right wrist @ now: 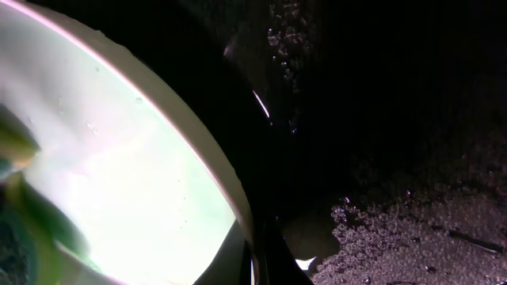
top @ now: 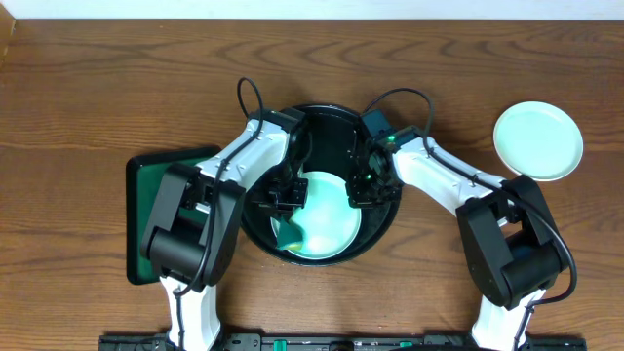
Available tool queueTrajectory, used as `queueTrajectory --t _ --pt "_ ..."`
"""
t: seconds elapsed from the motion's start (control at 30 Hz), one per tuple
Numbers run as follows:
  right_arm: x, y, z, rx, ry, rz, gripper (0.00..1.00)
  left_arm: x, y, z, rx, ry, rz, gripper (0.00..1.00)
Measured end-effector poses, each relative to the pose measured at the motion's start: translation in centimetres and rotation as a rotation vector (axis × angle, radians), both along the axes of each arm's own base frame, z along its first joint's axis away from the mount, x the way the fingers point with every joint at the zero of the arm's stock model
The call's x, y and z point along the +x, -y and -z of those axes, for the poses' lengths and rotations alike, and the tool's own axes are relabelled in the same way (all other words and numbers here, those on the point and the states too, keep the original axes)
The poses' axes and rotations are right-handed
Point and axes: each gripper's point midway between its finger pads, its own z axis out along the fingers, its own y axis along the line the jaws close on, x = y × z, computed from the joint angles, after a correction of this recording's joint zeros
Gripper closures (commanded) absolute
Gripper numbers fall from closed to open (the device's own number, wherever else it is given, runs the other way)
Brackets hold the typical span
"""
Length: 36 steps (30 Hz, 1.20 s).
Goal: Clean dirty plates on tray and stack at the side
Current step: 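Scrub the plate center with the sponge while the right gripper holds the rim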
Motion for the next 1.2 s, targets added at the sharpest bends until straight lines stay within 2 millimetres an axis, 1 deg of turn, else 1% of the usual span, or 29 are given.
queueTrajectory --t 0.17,0.3,0.4,0.5,0.63,0.7,0.8,1.0,1.13,1.2 --pt "-0.1 0.1 0.0 -0.005 -0.004 -0.001 0.99 0.0 1.2 0.4 -0.088 -0.026 0.002 0.92" --pt "-0.2 0.7 0.1 -0.026 -0.012 0.004 0.99 -0.1 2.5 0.5 -0.185 -0.054 -0.013 0.93" --pt "0.0 1.3 0.1 -0.035 -0.014 0.016 0.99 0.0 4.0 0.4 -0.291 -0.065 -0.026 0.93" --pt "0.0 1.4 0.1 -0.035 -0.015 0.016 0.99 0.6 6.6 0.2 -0.455 -0.058 -0.013 0.93" --pt "0.0 1.4 0.1 -0.034 -0.014 0.013 0.99 0.9 8.4 0.1 -0.579 -0.057 -0.002 0.93" --pt "0.0 1.4 0.1 -0.034 -0.014 0.013 0.99 1.2 8.9 0.1 -0.608 -0.050 -0.002 0.93" --pt "0.0 1.4 0.1 -0.034 -0.015 0.013 0.99 1.4 9.0 0.2 -0.594 -0.050 -0.027 0.93" --pt "-0.1 1.4 0.1 -0.034 -0.018 0.013 0.99 1.7 8.4 0.5 -0.486 -0.052 -0.112 0.93" --pt "-0.3 0.7 0.0 -0.008 -0.024 0.006 0.99 3.0 6.9 0.6 -0.358 -0.006 -0.178 0.93" --pt "-0.4 0.3 -0.1 0.003 -0.028 0.002 0.99 4.0 5.5 0.6 -0.277 0.027 -0.220 0.93"
